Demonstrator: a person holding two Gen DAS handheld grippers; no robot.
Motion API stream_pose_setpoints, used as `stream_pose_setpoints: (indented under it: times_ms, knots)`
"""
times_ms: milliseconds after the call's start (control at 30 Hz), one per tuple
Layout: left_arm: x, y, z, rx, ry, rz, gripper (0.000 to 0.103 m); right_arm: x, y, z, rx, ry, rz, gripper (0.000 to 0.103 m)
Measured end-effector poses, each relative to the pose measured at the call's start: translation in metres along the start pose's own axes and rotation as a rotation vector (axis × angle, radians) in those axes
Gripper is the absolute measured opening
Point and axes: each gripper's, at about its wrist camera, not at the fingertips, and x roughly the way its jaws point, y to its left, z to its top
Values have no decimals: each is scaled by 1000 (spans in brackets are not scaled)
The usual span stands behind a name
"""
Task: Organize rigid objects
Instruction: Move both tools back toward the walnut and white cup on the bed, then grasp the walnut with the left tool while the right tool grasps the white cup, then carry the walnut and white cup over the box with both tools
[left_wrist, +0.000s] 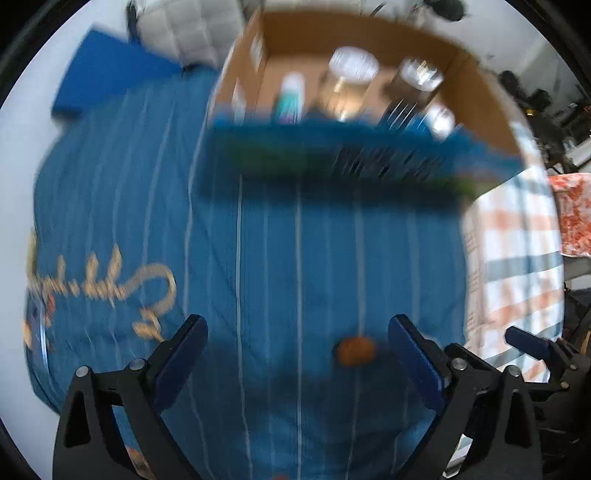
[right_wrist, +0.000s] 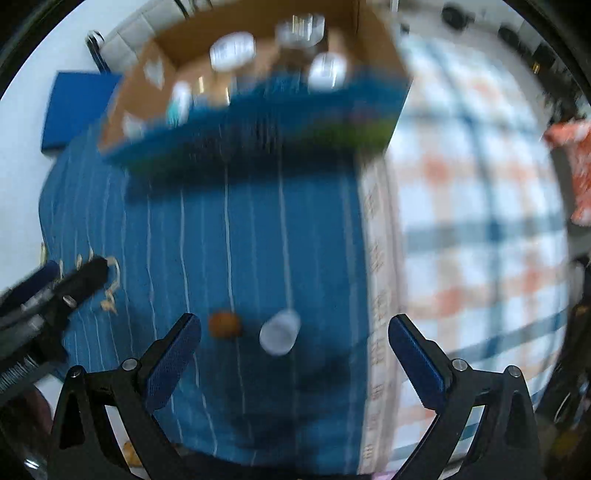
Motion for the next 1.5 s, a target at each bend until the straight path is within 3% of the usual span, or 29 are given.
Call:
stream_pose_setpoints:
  times_ms: [167,300,367,433,567,700,767,800,833,900,933,967,1233,1500]
  knots:
    - [51,21,-24,-77,131,-3,99,67,7,-16,12,129,30,77]
    - [64,26,-35,-89,169,-19,99,91,7,-16,39,134,9,61]
    - [67,23,-39,-84,181,-38,99,100,6,-16,38,150,-3,38]
    - [72,17,-43,-73,190,-65,99,103,4,-17,35,150,-14,34]
    - [84,-7,-49,-29,221,-129,99,91,-8,-24,35,118,-38,34]
    - [102,-30,-52,12,252,-144,94,76,-28,-31,55,83,-77,34]
    - [110,-42,-54,31,268,-147,85,71,-37,-34,66,74,-91,34]
    - [114,-47,-55,40,275,-146,77,70,-42,-36,73,72,-96,34]
    - [118,-52,-57,52,283,-141,63,70,-46,-38,80,71,-97,34]
    - [127,-60,-61,74,301,-130,53,70,-52,-40,94,71,-97,35]
    - [128,-63,-64,83,295,-110,42,72,-56,-42,102,75,-98,35]
    - [126,-65,-65,94,271,-97,39,75,-58,-44,108,80,-97,35]
    - [115,-52,-74,67,231,-89,39,81,-57,-48,87,78,-71,35]
    - [44,-38,-64,55,84,-80,39,58,-40,-39,24,30,-59,34]
